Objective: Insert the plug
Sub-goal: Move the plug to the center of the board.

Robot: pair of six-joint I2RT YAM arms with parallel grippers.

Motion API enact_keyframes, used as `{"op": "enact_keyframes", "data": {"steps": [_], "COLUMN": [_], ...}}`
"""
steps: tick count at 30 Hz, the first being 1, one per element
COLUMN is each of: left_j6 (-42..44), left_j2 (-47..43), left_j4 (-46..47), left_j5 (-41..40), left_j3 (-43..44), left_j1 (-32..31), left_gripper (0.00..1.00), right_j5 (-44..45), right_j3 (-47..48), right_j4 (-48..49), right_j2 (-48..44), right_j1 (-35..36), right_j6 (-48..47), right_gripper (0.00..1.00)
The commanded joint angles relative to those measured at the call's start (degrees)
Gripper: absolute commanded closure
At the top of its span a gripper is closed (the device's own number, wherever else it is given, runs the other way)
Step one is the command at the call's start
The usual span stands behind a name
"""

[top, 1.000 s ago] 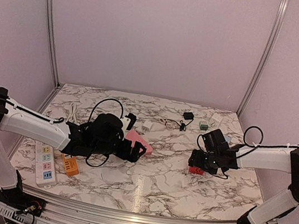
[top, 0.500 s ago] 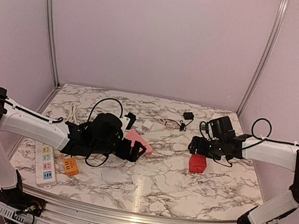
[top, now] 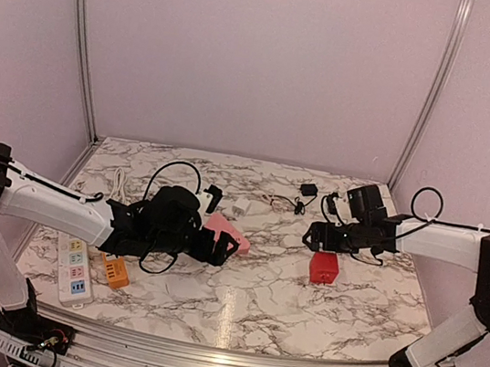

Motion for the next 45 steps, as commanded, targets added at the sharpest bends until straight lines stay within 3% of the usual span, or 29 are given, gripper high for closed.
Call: {"op": "enact_keyframes", "data": {"steps": [1,26,40,45], "left_j6": [-0.3,-0.6,-0.9,-1.0], "left_j2": [-0.1,1.5,0.7,0.8], "left_j4": [-0.1,0.7,0.9,0.9], "left_j5": [0.4,1.4,1.4,1.2], "left_j3": [-0.1,0.1,-1.2,-1.5], "left_j1": [0.1,0.2,0.2,0.1], "left_gripper": [0.01,0.01,0.01,0.01], "right_j5": [-3.3,-6.7,-4.3,-5.8], "right_j3": [2.5,-2.7,2.5,1.7], "right_j4": [1.0,-7.0,-5.4,-5.9], "right_j2": [1.5,-8.6,1.6,0.4], "right_j1": [-0.1,-0.2,-2.2,-2.2], "right_j6": [-1.6,2.1,2.1,1.7], "right_gripper": [0.07,0.10,0.10,0.11]}}
